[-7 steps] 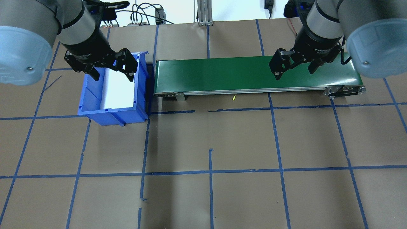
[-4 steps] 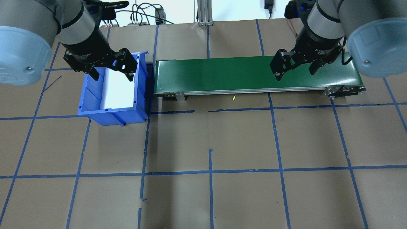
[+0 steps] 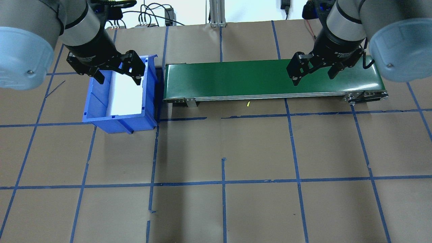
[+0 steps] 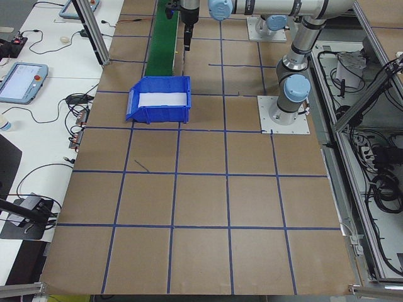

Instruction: Move block left to right into plate

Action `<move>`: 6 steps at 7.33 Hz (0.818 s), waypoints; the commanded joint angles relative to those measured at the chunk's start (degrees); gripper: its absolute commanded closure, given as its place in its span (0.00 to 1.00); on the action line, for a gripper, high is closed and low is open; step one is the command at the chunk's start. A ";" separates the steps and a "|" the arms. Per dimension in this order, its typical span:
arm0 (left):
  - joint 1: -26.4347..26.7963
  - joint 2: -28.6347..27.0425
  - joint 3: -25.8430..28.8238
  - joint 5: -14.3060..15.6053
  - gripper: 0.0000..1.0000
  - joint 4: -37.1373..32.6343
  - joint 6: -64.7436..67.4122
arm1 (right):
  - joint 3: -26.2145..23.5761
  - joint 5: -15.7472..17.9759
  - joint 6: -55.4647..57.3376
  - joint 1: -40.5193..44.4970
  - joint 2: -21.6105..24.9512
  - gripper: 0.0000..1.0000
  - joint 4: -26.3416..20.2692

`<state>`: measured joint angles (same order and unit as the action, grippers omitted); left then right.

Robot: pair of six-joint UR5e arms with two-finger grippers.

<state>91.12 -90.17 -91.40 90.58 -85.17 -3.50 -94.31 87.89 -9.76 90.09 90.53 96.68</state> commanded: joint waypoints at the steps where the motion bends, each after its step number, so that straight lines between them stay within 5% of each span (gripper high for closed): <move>1: 0.02 0.00 -0.09 -0.14 0.00 0.18 -0.02 | 0.01 0.00 0.00 0.00 0.00 0.00 0.00; 6: -0.07 0.00 -0.01 -0.23 0.00 0.70 0.25 | 0.01 0.00 0.00 0.00 0.00 0.00 0.00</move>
<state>91.11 -90.18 -91.48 90.36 -84.55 -3.22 -94.31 87.89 -9.76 90.09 90.53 96.68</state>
